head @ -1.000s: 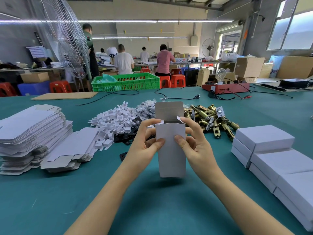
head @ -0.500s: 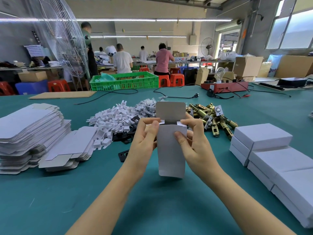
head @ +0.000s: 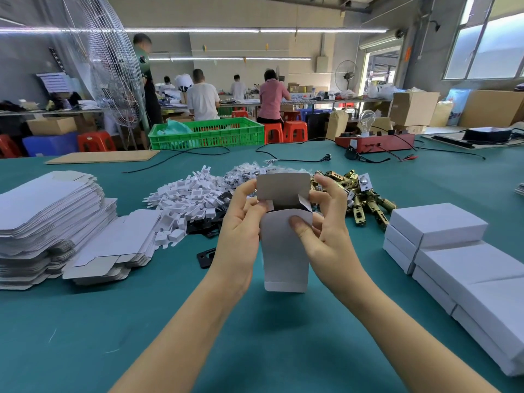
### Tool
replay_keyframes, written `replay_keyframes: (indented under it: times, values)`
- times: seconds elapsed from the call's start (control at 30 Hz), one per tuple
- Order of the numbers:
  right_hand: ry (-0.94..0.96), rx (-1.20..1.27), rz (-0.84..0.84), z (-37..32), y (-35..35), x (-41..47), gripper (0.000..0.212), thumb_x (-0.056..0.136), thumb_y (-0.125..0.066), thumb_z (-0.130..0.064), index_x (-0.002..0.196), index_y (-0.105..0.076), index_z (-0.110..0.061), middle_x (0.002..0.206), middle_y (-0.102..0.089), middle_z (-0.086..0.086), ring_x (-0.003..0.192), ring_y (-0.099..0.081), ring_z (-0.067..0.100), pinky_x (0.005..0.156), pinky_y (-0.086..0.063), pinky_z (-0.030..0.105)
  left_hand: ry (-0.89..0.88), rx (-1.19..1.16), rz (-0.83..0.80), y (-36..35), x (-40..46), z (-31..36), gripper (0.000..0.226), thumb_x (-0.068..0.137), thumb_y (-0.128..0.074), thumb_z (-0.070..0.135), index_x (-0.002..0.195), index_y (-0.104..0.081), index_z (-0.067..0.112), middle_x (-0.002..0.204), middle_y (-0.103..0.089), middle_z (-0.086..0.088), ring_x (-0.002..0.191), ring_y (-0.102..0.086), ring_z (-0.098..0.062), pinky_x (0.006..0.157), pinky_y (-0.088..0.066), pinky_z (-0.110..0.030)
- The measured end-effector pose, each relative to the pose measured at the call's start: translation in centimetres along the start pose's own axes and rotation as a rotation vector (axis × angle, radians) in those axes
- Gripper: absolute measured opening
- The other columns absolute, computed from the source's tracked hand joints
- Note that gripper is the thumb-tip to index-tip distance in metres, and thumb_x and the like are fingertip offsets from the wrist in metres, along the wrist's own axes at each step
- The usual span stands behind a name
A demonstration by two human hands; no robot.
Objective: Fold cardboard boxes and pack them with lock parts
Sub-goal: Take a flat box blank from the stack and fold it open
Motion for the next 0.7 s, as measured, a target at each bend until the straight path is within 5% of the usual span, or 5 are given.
replay_keyframes:
  times: [0.13, 0.27, 0.37, 0.53, 0.7]
  values:
    - [0.031, 0.011, -0.058, -0.3, -0.3, 0.1, 0.053, 0.096, -0.049, 0.0, 0.12, -0.04, -0.046, 0.103, -0.056, -0.031, 0.09, -0.061, 0.023, 0.074, -0.049, 0.025, -0.013, -0.017, 0.007, 0.2, -0.1, 0.3, 0.038, 0.101, -0.049, 0.011, 0.084, -0.068, 0.039, 0.083, -0.067, 0.006, 0.083, -0.054, -0.022, 0.074, -0.041, -0.036]
    - [0.017, 0.019, -0.048, 0.0, -0.3, -0.1, 0.038, 0.097, -0.049, -0.002, 0.106, -0.05, -0.039, 0.094, -0.052, 0.018, 0.072, -0.047, 0.043, 0.061, -0.036, 0.039, -0.032, -0.013, -0.002, 0.6, 0.1, 0.2, 0.033, 0.101, -0.049, 0.016, 0.081, -0.067, 0.034, 0.089, -0.063, -0.007, 0.085, -0.053, -0.025, 0.075, -0.038, -0.04]
    - [-0.022, 0.02, -0.012, 0.4, 0.1, 0.0, 0.032, 0.098, -0.049, -0.006, 0.101, -0.051, -0.037, 0.092, -0.044, 0.032, 0.07, -0.047, 0.047, 0.057, -0.037, 0.049, -0.034, 0.039, -0.048, 0.1, -0.3, -0.1, 0.02, 0.097, -0.051, 0.028, 0.089, -0.067, 0.036, 0.094, -0.057, -0.012, 0.085, -0.047, -0.025, 0.076, -0.036, -0.04]
    - [-0.047, 0.02, 0.007, 0.7, 0.4, 0.0, 0.028, 0.097, -0.051, -0.011, 0.1, -0.051, -0.039, 0.086, -0.046, 0.022, 0.067, -0.05, 0.045, 0.055, -0.038, 0.05, -0.043, 0.079, -0.067, -0.6, -0.8, -0.4, 0.017, 0.087, -0.058, 0.053, 0.094, -0.063, 0.039, 0.081, -0.057, 0.009, 0.076, -0.052, -0.007, 0.067, -0.045, -0.02]
    - [-0.109, 0.035, -0.024, 0.9, -0.3, -0.4, 0.016, 0.088, -0.057, -0.023, 0.101, -0.052, -0.031, 0.084, -0.062, -0.015, 0.07, -0.06, 0.012, 0.059, -0.047, 0.029, -0.029, 0.079, -0.028, -0.1, -0.7, -0.7, 0.018, 0.091, -0.059, 0.047, 0.095, -0.063, 0.03, 0.086, -0.056, -0.003, 0.083, -0.049, -0.02, 0.076, -0.04, -0.038]
Point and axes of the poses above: each hand's wrist, its own x-axis towards the middle knuckle, its own y-axis out of the back of the hand, z = x × y, the point moved 7 cm from there along x, towards the middle knuckle
